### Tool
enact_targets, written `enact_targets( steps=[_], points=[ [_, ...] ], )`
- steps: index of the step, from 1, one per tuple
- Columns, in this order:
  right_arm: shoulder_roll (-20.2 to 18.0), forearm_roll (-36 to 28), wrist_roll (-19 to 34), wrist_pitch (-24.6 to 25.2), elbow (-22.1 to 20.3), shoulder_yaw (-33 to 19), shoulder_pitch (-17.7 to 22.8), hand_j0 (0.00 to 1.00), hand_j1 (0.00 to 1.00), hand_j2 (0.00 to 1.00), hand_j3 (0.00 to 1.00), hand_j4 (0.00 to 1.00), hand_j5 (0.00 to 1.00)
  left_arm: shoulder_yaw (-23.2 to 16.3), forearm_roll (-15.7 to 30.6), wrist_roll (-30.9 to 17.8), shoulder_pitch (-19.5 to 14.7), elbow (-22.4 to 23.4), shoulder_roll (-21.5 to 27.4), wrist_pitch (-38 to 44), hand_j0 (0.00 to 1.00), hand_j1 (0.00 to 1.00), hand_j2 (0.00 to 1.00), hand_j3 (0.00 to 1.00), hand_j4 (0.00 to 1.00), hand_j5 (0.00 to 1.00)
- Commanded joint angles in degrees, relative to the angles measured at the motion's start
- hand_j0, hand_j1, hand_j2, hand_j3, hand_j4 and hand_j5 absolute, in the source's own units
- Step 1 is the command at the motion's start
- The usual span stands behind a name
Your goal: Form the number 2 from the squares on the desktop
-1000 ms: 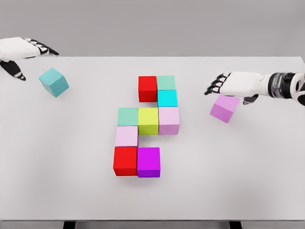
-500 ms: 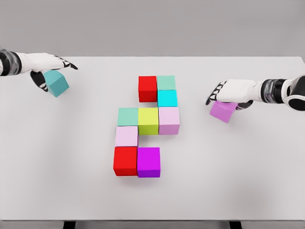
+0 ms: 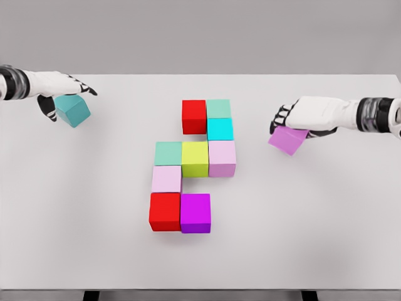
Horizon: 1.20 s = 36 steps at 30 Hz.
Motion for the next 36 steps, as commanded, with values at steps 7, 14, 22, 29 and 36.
enact_targets(
  steps=[7,14,22,29,36],
  points=[
    [-3.81,-3.88,-0.04,0.14,-12.16,-3.52,3.51,0.47,0.47,0.47,0.47,0.47,0.47,0.12,-1.99,0.03,0.0,0.08,-1.1,0.14,1.0,1.0,1.0,1.0,1.0,1.0],
    [-8.29,-10.74,-0.04,0.14,-17.88,-6.6,7.38,0.48,0.48,0.48,0.48,0.48,0.48,0.12,-5.95,0.03,0.0,0.08,-1.8,0.14,1.0,1.0,1.0,1.0,1.0,1.0],
    [-11.63,-17.51,-0.04,0.14,-17.97,2.37,7.3,0.47,0.47,0.47,0.47,0.47,0.47,0.65,-6.3,0.03,-0.79,0.43,-2.07,4.82,1.0,1.0,1.0,1.0,1.0,1.0],
    [-8.65,-16.98,-0.04,0.14,-17.97,7.98,4.13,0.46,0.46,0.46,0.46,0.46,0.46,0.48,-7.0,0.03,-0.79,3.42,-2.33,4.82,0.98,0.98,0.98,0.98,0.98,0.98],
    [-5.13,-16.28,-0.04,0.14,-17.97,15.72,-0.88,0.46,0.46,0.46,0.46,0.46,0.46,0.3,-7.36,0.03,-0.62,3.59,-3.91,4.82,0.7,0.7,0.7,0.7,0.7,0.7]
  ],
)
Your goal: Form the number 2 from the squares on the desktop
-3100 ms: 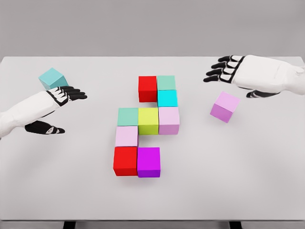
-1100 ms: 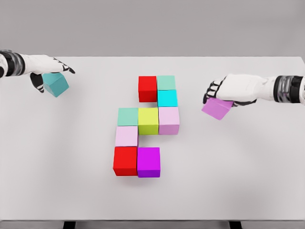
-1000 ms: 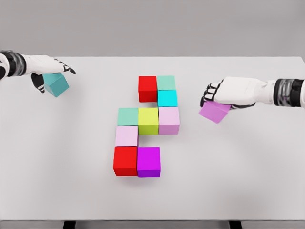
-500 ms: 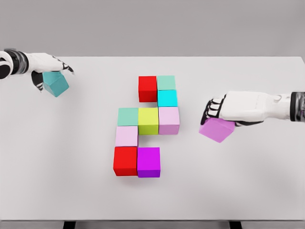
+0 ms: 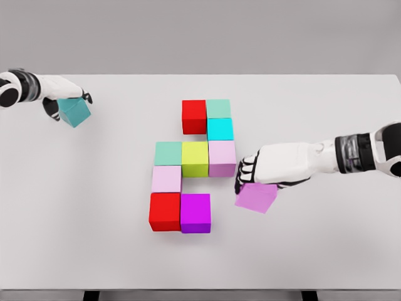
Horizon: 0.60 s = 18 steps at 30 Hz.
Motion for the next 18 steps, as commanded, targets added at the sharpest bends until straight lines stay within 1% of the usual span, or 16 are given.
enact_targets(
  steps=[1,2,4,5,8,13,18],
  points=[
    [1.05,0.02,-0.03,0.11,-0.01,2.59,-0.09,0.46,0.46,0.46,0.46,0.46,0.46,0.18,0.04,0.02,0.0,0.08,-0.31,0.12,0.66,0.66,0.66,0.66,0.66,0.66],
    [1.32,0.11,-0.03,0.11,-0.01,2.94,-0.26,0.46,0.46,0.46,0.46,0.46,0.46,0.18,0.04,0.02,0.0,0.08,-0.31,0.12,0.63,0.63,0.63,0.63,0.63,0.63],
    [2.02,0.63,-0.03,0.11,-0.01,5.75,-1.49,0.46,0.46,0.46,0.46,0.46,0.46,0.45,0.3,0.02,0.0,0.08,-0.22,0.03,0.55,0.55,0.55,0.55,0.55,0.55],
    [2.11,0.64,-0.03,0.11,-0.01,6.11,-1.58,0.46,0.46,0.46,0.46,0.46,0.46,0.45,0.65,0.02,0.0,0.08,-0.22,0.03,0.52,0.52,0.52,0.52,0.52,0.52],
    [2.46,0.64,-0.03,0.11,-0.01,6.2,-2.11,0.46,0.46,0.46,0.46,0.46,0.46,0.71,1.36,0.02,-0.09,-0.01,-0.22,-0.06,0.46,0.46,0.46,0.46,0.46,0.46],
    [2.81,3.62,-0.03,0.11,-0.01,6.2,-2.99,0.46,0.46,0.46,0.46,0.46,0.46,0.71,7.6,0.02,0.0,-0.98,0.21,-0.68,0.45,0.45,0.45,0.45,0.45,0.45],
    [4.57,4.06,-0.03,0.11,0.08,6.37,-4.13,0.46,0.46,0.46,0.46,0.46,0.46,0.54,12.25,0.02,0.35,-4.58,0.65,-0.85,0.43,0.43,0.43,0.43,0.43,0.43]
  ],
)
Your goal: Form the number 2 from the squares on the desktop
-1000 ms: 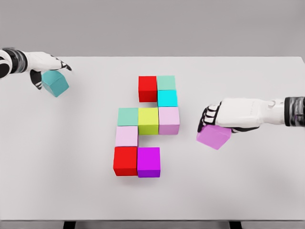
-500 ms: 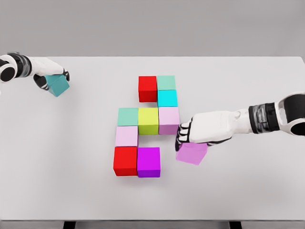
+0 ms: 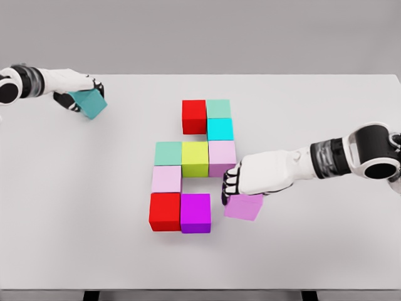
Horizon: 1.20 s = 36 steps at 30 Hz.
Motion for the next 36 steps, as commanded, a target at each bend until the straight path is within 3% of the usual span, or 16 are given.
enact_targets(
  steps=[1,8,13,17,20,28,29,30,31,33,36],
  points=[
    [0.79,0.09,-0.05,0.12,0.01,0.73,0.0,0.46,0.46,0.46,0.46,0.46,0.46,0.08,3.12,0.17,0.0,-1.74,0.15,0.17,0.43,0.43,0.43,0.43,0.43,0.43],
    [1.58,0.53,-0.05,0.12,0.01,3.54,-1.06,0.47,0.47,0.47,0.47,0.47,0.47,-0.53,9.71,0.17,0.53,-2.53,0.15,-0.01,0.43,0.43,0.43,0.43,0.43,0.43],
    [1.75,0.53,-0.05,0.12,-0.08,3.63,-1.32,0.47,0.47,0.47,0.47,0.47,0.47,-0.7,10.5,0.17,3.69,-12.28,1.2,-0.18,0.43,0.43,0.43,0.43,0.43,0.43],
    [1.84,0.53,-0.05,0.12,-0.08,3.63,-1.67,0.47,0.47,0.47,0.47,0.47,0.47,-2.81,10.33,0.17,3.96,-18.26,3.66,-0.18,0.43,0.43,0.43,0.43,0.43,0.43],
    [2.02,0.53,-0.05,0.12,0.01,3.54,-2.29,0.47,0.47,0.47,0.47,0.47,0.47,-4.05,9.36,0.17,3.6,-19.14,3.75,-3.54,0.41,0.41,0.41,0.41,0.41,0.41],
    [3.07,0.53,-0.05,0.12,0.01,3.54,-2.81,0.48,0.48,0.48,0.48,0.48,0.48,-4.05,0.31,0.17,3.16,-21.34,3.14,-3.54,0.38,0.38,0.38,0.38,0.38,0.38],
    [3.07,0.53,-0.05,0.12,0.01,3.54,-2.81,0.5,0.5,0.5,0.5,0.5,0.5,-4.05,0.13,0.17,3.16,-22.13,3.14,-3.54,0.38,0.38,0.38,0.38,0.38,0.38],
    [3.07,0.53,-0.05,0.12,0.01,3.46,-2.9,0.88,0.88,0.88,0.88,0.88,0.88,-4.05,-0.05,0.17,3.43,-24.23,3.23,-3.54,0.38,0.38,0.38,0.38,0.38,0.38],
    [2.9,0.62,-0.05,0.12,0.01,3.45,-3.43,1.0,1.0,1.0,1.0,1.0,1.0,-4.05,-0.4,0.17,3.69,-25.56,3.23,-3.54,0.38,0.38,0.38,0.38,0.38,0.38],
    [2.9,0.62,-0.05,0.12,-0.08,3.37,-3.52,1.0,1.0,1.0,1.0,1.0,1.0,-4.13,-0.75,0.17,4.04,-28.63,3.4,-3.54,0.38,0.38,0.38,0.38,0.38,0.38],
    [2.46,0.62,-0.05,0.12,0.01,2.66,-3.6,1.0,1.0,1.0,1.0,1.0,1.0,-4.13,-0.84,0.17,4.04,-29.69,3.58,-3.54,0.38,0.38,0.38,0.38,0.38,0.38]
  ],
)
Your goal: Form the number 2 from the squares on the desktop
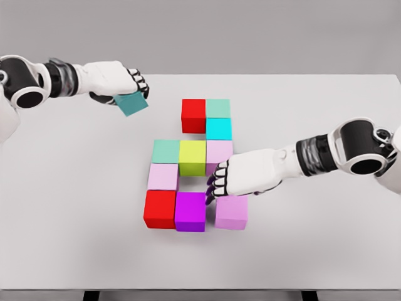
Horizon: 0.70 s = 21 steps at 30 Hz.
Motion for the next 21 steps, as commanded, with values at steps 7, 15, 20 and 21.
enact_targets(
  steps=[7,15,20,21],
  points=[
    [-5.4,-0.44,-0.02,0.14,0.04,-3.9,0.44,1.0,1.0,1.0,1.0,1.0,1.0,0.07,-1.32,0.25,0.09,-4.7,0.13,0.24,0.38,0.38,0.38,0.38,0.38,0.38],
    [-15.25,4.47,-0.02,0.14,0.12,-3.99,3.25,1.0,1.0,1.0,1.0,1.0,1.0,-0.81,-7.03,0.25,-0.09,-4.79,-1.36,0.24,0.39,0.39,0.39,0.39,0.39,0.39],
    [-14.63,9.14,-0.02,0.14,0.12,-3.03,4.48,1.0,1.0,1.0,1.0,1.0,1.0,-1.78,-8.09,0.25,-0.09,-4.88,-2.42,0.24,0.39,0.39,0.39,0.39,0.39,0.39],
    [-14.28,9.23,-0.02,0.14,0.12,-1.44,4.39,1.0,1.0,1.0,1.0,1.0,1.0,-2.04,-8.09,0.25,-0.09,-4.97,-2.42,0.24,0.39,0.39,0.39,0.39,0.39,0.39]
  ],
)
